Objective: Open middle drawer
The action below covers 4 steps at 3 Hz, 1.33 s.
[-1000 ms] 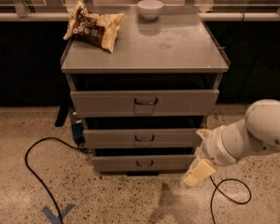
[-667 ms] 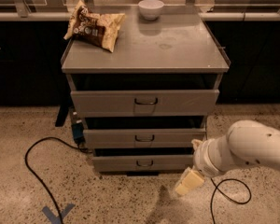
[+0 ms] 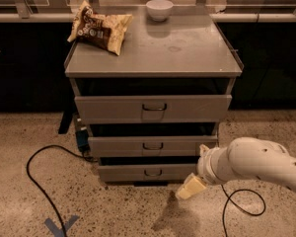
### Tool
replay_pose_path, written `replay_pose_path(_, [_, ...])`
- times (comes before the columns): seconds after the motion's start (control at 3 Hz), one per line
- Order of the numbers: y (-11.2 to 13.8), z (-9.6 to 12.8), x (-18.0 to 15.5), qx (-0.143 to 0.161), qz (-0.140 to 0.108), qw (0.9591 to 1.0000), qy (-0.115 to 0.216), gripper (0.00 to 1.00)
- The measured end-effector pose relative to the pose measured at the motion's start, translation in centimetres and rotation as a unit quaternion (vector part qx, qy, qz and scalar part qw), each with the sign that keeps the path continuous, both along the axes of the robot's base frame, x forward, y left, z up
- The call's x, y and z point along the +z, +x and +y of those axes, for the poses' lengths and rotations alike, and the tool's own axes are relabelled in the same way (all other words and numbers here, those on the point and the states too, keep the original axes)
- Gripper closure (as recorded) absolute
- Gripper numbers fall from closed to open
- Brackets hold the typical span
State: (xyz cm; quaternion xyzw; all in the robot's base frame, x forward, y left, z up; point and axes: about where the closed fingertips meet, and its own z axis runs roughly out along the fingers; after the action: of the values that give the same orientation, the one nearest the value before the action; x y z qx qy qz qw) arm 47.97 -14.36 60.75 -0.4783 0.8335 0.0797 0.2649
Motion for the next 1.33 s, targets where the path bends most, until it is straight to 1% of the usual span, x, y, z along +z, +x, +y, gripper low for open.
replay_pose_path(0.33, [0.8,0.0,-0.6,-0.005,-0.005,1.0,-0.003,0.0])
replay_pose_path(0.67, [4.1,0.7,-2.0,-0.022,-0.024,0.9995,-0.004,0.0])
replay_pose_path(1.0, [7.8,2.7,-3.0,-0.026,-0.04,0.9988,0.008,0.0])
replay_pose_path(1.33, [10.4,4.4,-4.8,-0.025,-0.028,0.9984,0.043,0.0])
